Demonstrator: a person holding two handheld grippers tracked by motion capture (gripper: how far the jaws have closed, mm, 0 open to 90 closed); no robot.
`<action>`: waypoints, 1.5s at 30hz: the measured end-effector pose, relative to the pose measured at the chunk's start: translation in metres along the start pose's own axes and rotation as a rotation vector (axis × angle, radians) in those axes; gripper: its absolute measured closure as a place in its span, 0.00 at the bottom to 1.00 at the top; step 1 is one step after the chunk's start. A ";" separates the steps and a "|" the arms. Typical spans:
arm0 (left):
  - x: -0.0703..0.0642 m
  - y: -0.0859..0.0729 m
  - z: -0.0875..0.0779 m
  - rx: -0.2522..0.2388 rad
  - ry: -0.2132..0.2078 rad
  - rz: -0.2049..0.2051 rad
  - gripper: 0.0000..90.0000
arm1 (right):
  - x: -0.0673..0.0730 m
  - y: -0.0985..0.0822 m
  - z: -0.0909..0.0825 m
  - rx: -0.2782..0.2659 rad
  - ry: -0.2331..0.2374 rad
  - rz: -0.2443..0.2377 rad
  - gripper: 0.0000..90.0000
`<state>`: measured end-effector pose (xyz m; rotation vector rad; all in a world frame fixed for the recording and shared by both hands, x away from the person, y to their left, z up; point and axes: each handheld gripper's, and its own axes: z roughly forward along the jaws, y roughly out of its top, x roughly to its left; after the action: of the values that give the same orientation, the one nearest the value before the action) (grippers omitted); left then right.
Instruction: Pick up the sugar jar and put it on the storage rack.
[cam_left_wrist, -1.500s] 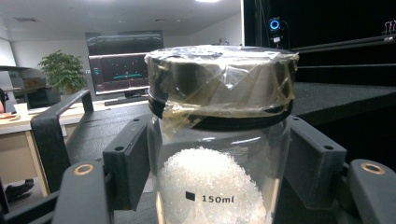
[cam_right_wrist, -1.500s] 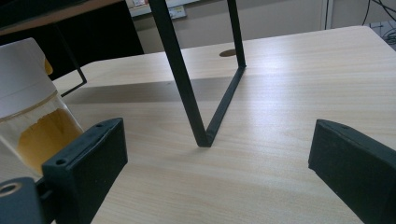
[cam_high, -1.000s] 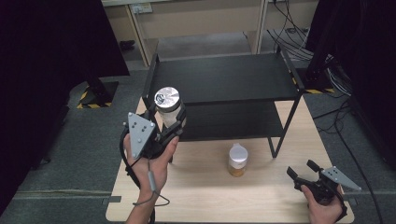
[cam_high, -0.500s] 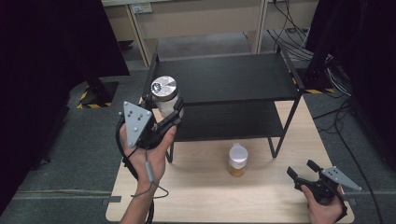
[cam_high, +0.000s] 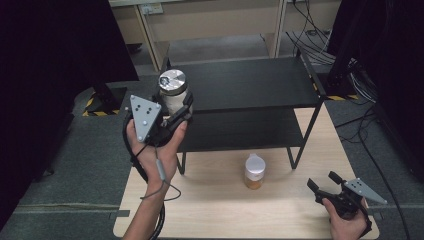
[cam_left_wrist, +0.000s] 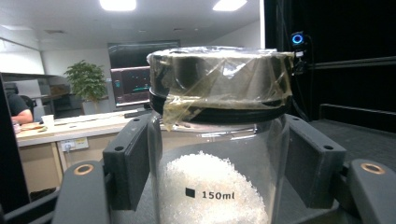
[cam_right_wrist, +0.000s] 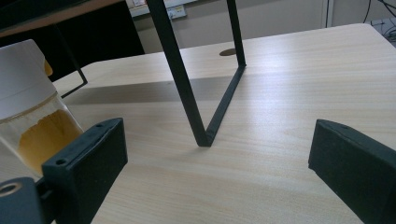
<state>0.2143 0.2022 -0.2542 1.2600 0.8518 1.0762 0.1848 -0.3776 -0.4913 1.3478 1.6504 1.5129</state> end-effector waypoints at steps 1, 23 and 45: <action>0.000 0.000 0.002 0.002 0.004 -0.001 0.34 | 0.000 0.000 0.000 0.000 0.000 0.000 0.05; -0.001 0.005 0.033 0.028 0.051 0.002 0.34 | -0.001 0.000 0.000 0.001 0.002 0.003 0.05; 0.002 -0.005 0.048 0.055 0.063 -0.035 0.34 | -0.001 0.001 0.001 0.005 0.005 0.002 0.05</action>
<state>0.2608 0.1891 -0.2520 1.2580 0.9534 1.0752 0.1860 -0.3783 -0.4908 1.3495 1.6572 1.5157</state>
